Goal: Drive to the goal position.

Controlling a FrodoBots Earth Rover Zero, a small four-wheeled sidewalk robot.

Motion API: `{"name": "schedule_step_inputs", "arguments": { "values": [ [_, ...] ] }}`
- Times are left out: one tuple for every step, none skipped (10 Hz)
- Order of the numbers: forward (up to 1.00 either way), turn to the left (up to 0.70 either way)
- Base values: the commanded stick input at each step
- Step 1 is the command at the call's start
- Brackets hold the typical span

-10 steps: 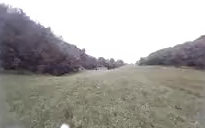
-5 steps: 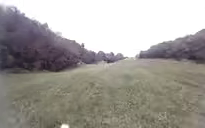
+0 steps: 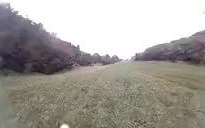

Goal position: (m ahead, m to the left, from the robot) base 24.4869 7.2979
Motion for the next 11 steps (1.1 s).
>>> {"name": "schedule_step_inputs", "arguments": {
  "values": [
    [1.00,0.00],
    [1.00,0.00],
    [1.00,0.00],
    [1.00,-0.02],
    [1.00,-0.01],
    [1.00,0.00],
    [1.00,-0.35],
    [1.00,-0.36],
    [1.00,-0.37],
    [1.00,-0.37],
    [1.00,-0.37]
  ]
}}
